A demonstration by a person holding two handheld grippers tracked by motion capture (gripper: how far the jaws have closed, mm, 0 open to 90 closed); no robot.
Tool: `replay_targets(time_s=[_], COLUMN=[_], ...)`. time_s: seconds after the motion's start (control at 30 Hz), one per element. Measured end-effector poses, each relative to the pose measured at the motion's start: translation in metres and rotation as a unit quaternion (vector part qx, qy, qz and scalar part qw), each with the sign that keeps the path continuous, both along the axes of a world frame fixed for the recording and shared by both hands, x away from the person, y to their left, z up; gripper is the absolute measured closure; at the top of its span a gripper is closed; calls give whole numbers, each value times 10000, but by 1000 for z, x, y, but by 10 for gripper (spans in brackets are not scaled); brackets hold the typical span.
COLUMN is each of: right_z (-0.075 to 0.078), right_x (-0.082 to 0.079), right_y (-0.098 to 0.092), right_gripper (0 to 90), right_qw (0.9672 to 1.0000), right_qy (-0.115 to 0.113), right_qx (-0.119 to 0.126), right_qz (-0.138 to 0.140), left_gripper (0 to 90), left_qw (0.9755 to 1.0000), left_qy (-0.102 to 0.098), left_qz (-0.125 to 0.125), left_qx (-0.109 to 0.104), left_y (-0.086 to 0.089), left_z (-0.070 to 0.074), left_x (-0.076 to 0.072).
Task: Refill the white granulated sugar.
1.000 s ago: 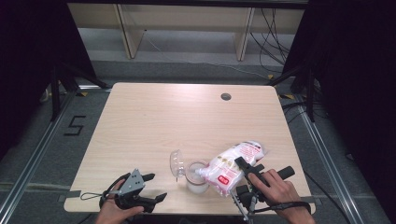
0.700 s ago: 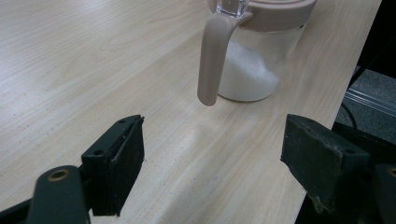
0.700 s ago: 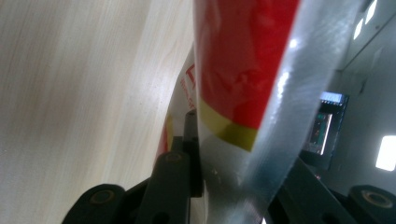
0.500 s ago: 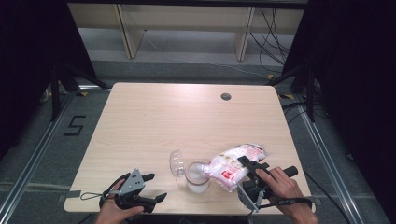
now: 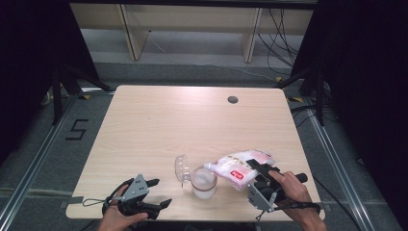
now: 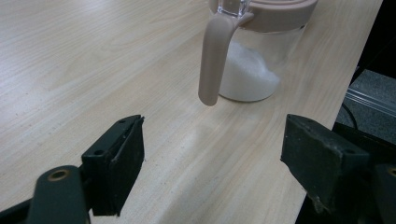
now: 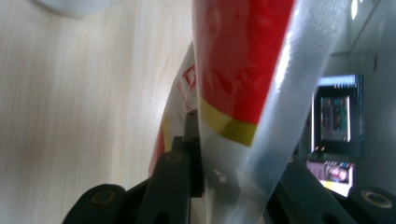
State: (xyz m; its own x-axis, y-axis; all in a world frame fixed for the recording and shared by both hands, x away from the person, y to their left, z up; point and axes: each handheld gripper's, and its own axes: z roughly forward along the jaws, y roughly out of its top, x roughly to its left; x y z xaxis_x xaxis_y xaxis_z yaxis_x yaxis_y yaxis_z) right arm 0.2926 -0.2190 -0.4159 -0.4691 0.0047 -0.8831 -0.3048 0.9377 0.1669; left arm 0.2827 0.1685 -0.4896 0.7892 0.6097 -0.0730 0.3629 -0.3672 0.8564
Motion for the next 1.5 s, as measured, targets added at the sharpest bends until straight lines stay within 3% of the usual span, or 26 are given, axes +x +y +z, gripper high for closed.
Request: replay_targets(time_s=[0.07,0.1,0.2,0.3,0.43,0.47,0.53,0.57,0.6,0.67,0.7,0.77,0.8,0.83,0.87,0.9,0.93,0.97,1.07,1.13,1.17,1.2,1.27,1.3,1.33,1.5], right_z=[-1,1,-2,-6,-8,-8,-8,-10,-10,-12,-14,-17,-18,-19,-18,-19,-20,-19,-21,-21,-21,-22,-24,-25,-26,-27], right_x=[3,5,8,11,15,15,18,17,20,20,22,23,23,24,26,27,26,28,30,31,32,31,32,31,31,34], right_y=[-2,-3,-7,-10,-13,-13,-13,-13,-12,-11,-11,-11,-12,-14,-15,-17,-19,-20,-26,-30,-32,-35,-40,-42,-45,-62], right_gripper=[779,779,780,782,787,788,790,790,791,794,794,795,795,796,796,797,797,797,800,800,800,801,801,802,802,801], right_qw=[9997,9999,9986,9956,9934,9915,9919,9874,9899,9855,9856,9804,9788,9772,9785,9776,9733,9752,9680,9612,9607,9546,9530,9490,9473,9260], right_qy=[54,4,149,294,428,482,497,654,601,777,710,910,968,988,969,974,1064,1056,1198,1244,1222,1323,1303,1368,1372,1499], right_qx=[225,156,456,780,959,1094,1094,1318,1215,1403,1433,1624,1664,1741,1696,1739,1874,1810,2066,2312,2340,2499,2563,2649,2708,3250], right_qz=[-108,-64,-243,-437,-453,-506,-405,-583,-419,-547,-543,-644,-692,-707,-658,-679,-788,-715,-771,-845,-859,-933,-959,-1025,-1020,-1206], left_gripper=[210,210,211,212,212,212,212,212,212,212,212,212,212,212,212,213,212,212,213,212,212,212,212,212,213,212], left_qw=[9998,9999,10000,10000,10000,9999,10000,10000,10000,10000,10000,10000,9998,9999,9999,9999,9999,9999,10000,10000,10000,10000,9999,10000,10000,9997], left_qy=[-114,-109,2,2,-53,-88,-24,-17,-18,-33,-31,-18,-57,-55,-35,-32,-34,-31,-27,-25,-29,-29,-49,-26,-25,-47], left_qz=[-90,-86,-15,-47,-42,-80,-28,-50,-50,-22,-28,-58,-69,-69,-64,-65,-65,-52,-47,-47,-47,-46,-63,-48,-46,-91], left_qx=[99,95,-5,54,70,102,71,67,58,77,76,58,187,112,85,89,89,109,75,82,82,78,96,62,82,213], left_y=[1,1,0,1,1,1,1,1,1,1,1,1,3,2,2,2,2,2,1,1,2,2,2,1,2,4], left_z=[1,1,0,0,0,1,1,1,1,1,0,1,2,2,1,1,1,1,1,1,1,1,2,1,1,2], left_x=[2,2,0,1,1,2,0,0,0,1,1,0,1,1,1,1,1,1,1,1,1,1,1,1,1,2])
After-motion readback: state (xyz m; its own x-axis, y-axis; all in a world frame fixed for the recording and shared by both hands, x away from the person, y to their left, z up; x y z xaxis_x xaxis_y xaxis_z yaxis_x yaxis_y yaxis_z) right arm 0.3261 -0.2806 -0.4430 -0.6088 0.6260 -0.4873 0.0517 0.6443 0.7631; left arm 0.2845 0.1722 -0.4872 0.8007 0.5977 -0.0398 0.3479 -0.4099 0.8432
